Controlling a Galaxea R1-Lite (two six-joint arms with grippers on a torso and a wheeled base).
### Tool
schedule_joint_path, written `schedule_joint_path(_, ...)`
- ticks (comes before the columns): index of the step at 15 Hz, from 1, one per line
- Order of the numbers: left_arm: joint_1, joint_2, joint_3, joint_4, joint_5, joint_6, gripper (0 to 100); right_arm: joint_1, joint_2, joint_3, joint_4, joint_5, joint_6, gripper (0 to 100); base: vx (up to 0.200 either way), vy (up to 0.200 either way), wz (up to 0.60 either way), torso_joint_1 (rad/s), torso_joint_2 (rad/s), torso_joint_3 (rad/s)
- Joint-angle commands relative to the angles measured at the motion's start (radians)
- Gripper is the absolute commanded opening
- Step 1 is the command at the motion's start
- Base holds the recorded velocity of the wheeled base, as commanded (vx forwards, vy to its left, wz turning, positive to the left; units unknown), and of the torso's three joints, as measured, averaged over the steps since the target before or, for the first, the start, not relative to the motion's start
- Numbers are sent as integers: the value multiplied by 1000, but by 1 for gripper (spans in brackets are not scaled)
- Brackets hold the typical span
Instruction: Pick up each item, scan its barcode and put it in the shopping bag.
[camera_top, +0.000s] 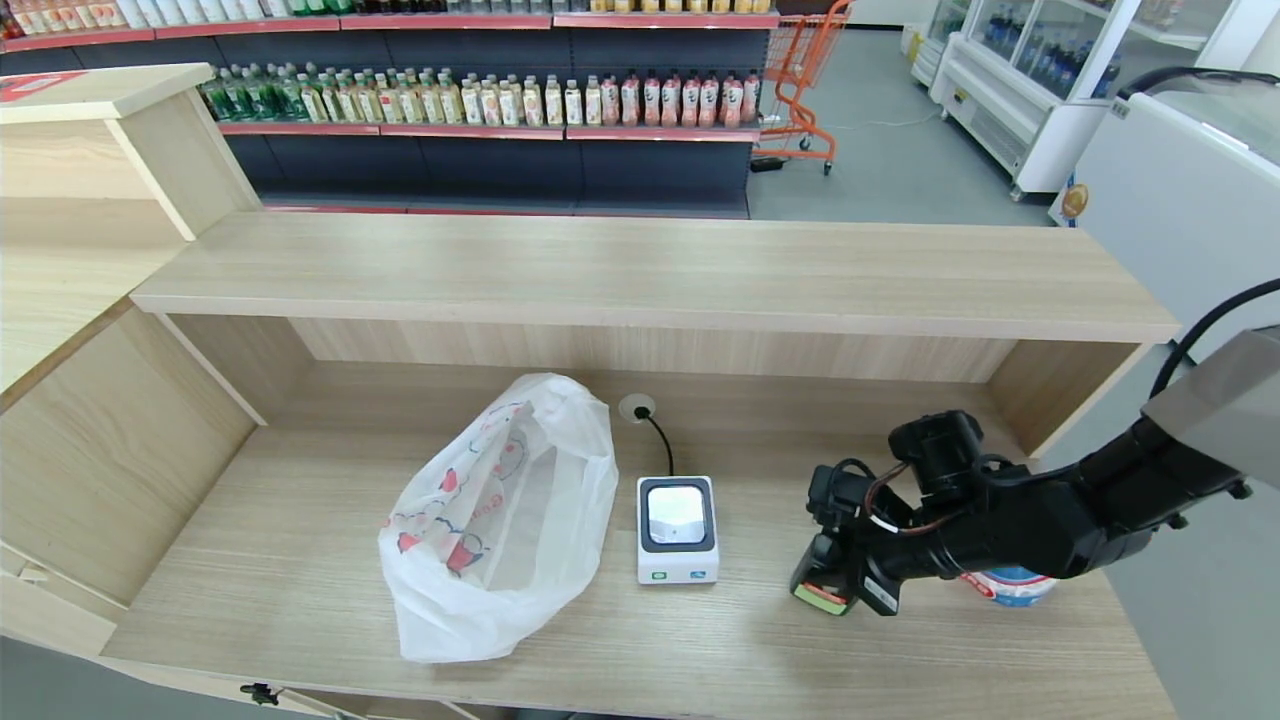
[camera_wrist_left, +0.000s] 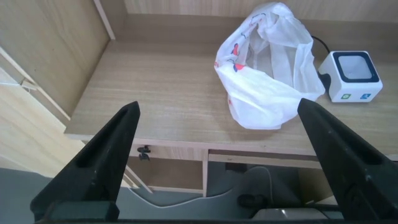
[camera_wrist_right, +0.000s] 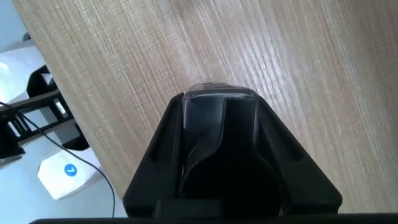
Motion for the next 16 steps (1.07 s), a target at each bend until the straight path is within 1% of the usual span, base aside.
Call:
schedule_joint_path(1,0,0,0,-1,0,0,100,-24,-99,82,-2,4,1,0,0,0,0,0,0,0)
schedule_joint_path(3,0,0,0,-1,0,0,100,-42,-170,95,-5,5,43,0,0,0,0,0,0,0)
schedule_joint_path(5,0,0,0,-1,0,0,100,-50,-262,78,-67,2,228,0,0,0,0,0,0,0)
schedule_joint_path(6,0,0,0,-1,0,0,100,-52,-285,77,-79,-1,270,0,0,0,0,0,0,0)
schedule_joint_path(7,0,0,0,-1,0,0,100,-90,-368,85,-105,-1,322,0,0,0,0,0,0,0)
schedule_joint_path(9,0,0,0,-1,0,0,100,-151,-460,123,-114,4,288,0,0,0,0,0,0,0)
schedule_joint_path(10,0,0,0,-1,0,0,100,-171,-501,152,-147,7,253,0,0,0,0,0,0,0)
schedule_joint_path(11,0,0,0,-1,0,0,100,-185,-524,195,-252,11,222,0,0,0,0,0,0,0)
schedule_joint_path(13,0,0,0,-1,0,0,100,-199,-546,263,-478,53,129,0,0,0,0,0,0,0)
schedule_joint_path(15,0,0,0,-1,0,0,100,-202,-556,275,-621,142,-17,0,0,0,0,0,0,0)
schedule_joint_path(16,0,0,0,-1,0,0,100,-202,-553,299,-723,295,-97,0,0,0,0,0,0,0)
